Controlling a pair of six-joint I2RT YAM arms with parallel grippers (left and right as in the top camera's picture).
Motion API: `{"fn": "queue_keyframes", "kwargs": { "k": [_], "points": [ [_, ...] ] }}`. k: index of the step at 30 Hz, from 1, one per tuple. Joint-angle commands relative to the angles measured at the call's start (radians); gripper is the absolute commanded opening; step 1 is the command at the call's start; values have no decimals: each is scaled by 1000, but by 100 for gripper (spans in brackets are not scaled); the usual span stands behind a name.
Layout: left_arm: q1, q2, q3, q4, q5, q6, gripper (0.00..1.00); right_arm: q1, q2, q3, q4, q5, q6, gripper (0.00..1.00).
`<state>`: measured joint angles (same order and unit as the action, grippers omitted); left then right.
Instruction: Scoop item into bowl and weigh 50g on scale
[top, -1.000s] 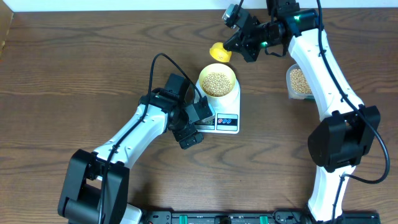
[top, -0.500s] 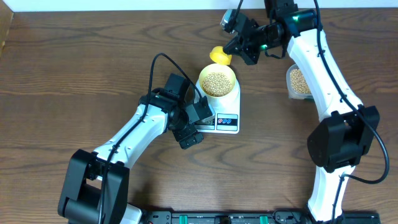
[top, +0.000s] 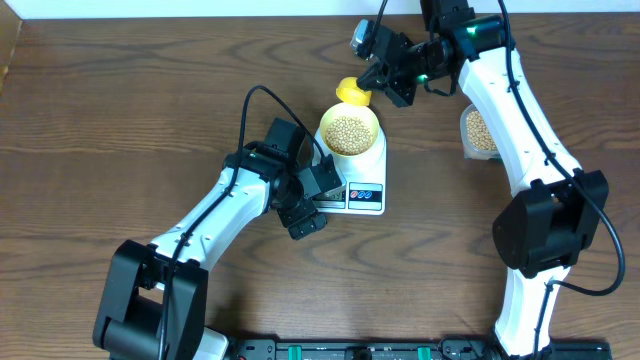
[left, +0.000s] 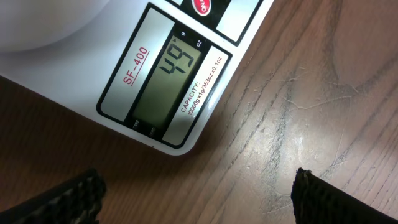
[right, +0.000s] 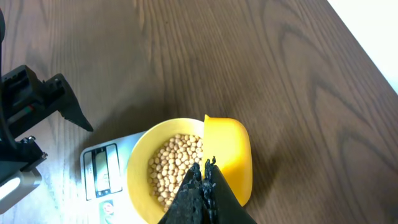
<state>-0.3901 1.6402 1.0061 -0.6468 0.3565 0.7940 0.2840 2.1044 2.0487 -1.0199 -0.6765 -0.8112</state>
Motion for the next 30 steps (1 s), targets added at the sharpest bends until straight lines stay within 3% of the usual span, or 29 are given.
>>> {"fn": "queue_keyframes", "kwargs": {
  "k": [1,15,20,30],
  "points": [
    [-2,7,-6,-3,-7,17,98,6,-17,16,2,-10,-16,1],
    [-2,7,-7,-2,-7,17,98,5,-17,16,12,6,-14,1],
    [-2,7,-7,-2,-7,17,98,5,-17,16,66,67,90,1],
    [-2,7,-7,-2,-7,17,98,5,-17,16,68,65,92,1]
  ]
}}
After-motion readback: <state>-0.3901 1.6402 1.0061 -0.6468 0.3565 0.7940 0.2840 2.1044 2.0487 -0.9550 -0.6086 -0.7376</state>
